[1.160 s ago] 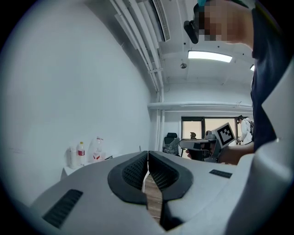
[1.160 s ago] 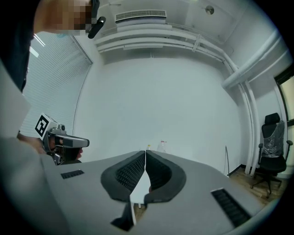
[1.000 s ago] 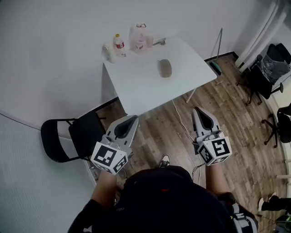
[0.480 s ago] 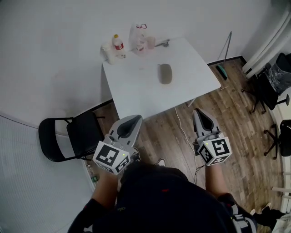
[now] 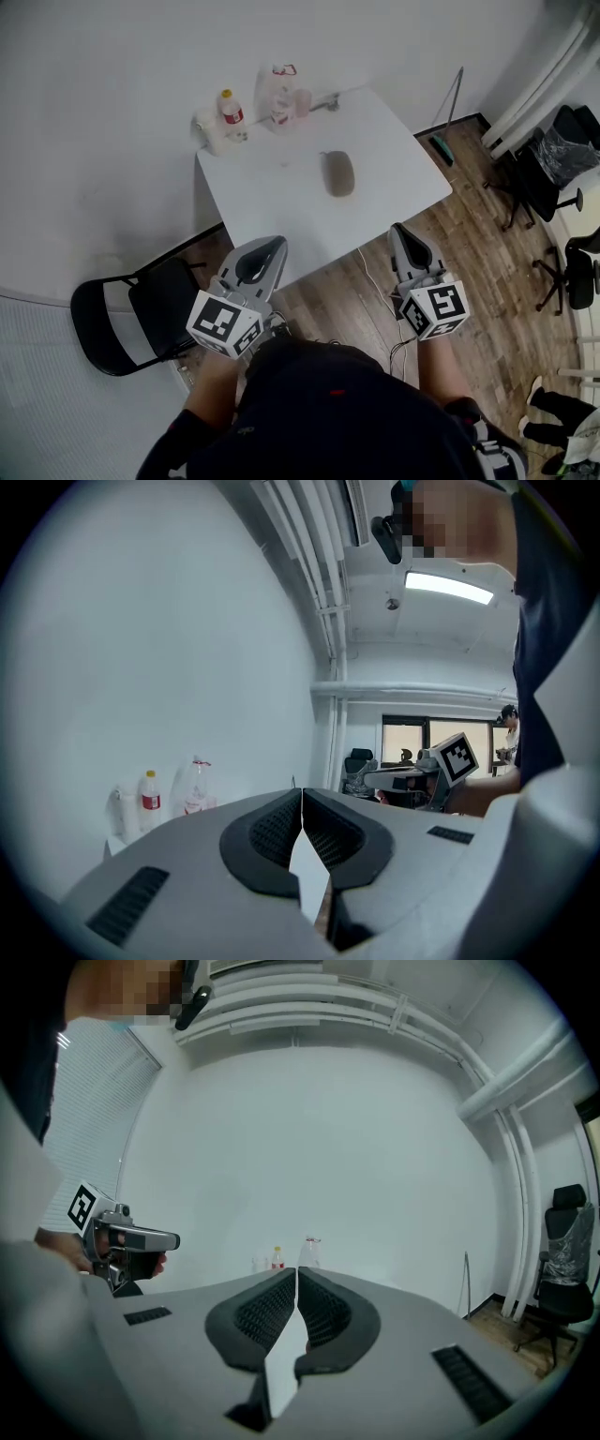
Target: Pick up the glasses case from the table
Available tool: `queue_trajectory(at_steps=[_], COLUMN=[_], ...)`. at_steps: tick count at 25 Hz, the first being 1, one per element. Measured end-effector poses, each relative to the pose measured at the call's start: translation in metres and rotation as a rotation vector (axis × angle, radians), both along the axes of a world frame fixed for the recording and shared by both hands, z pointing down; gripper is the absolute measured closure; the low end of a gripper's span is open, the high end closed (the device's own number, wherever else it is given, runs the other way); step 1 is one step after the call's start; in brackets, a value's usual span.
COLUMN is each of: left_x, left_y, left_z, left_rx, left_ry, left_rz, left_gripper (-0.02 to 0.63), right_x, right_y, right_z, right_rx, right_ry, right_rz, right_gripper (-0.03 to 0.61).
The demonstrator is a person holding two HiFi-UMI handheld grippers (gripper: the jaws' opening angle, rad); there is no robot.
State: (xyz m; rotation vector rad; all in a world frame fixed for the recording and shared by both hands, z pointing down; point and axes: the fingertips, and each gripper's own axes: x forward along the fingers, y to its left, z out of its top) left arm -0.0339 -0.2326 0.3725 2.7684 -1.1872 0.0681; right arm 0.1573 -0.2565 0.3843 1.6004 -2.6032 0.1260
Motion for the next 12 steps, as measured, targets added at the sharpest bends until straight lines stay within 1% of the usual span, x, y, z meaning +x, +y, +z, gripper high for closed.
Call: queue_trajectory(at_steps=[3,5,7,10,12], left_x=[-0.02,-0.033,-0.045,-0.056,-0.056], left_y=[-0.021,-0.033,-0.045,-0.058,-0.063], left_z=[0.001,0.003,0.005,0.009,0.015], left_rx=[0.0,0.01,0.012,0.0,-0.013], left_ry=[-0.017,-0.047,-0.057,-0.051,-0.035], left_rz=[0.038,0.062,0.075,0.064,0.053], left_gripper=[0.591,0.591,0.591,0.591,0.591], right_x=[-0.027,-0.042,-0.053,-0.066,-0.069], right_y=[-0.023,-0.038,-0.051,-0.067,-0.076], right_z=[-0.002,-0.001,0.007,0.031,0.047], right_rx=[0.005,-0.004,-0.026,-0.087,-0.117], right_ry=[0.004,0.008,0.029,0.089,0.124], right_rz=[0.018,0.033,0.041,0.007,-0.017], right_gripper=[0.555,0.555,0.555,0.555,0.554])
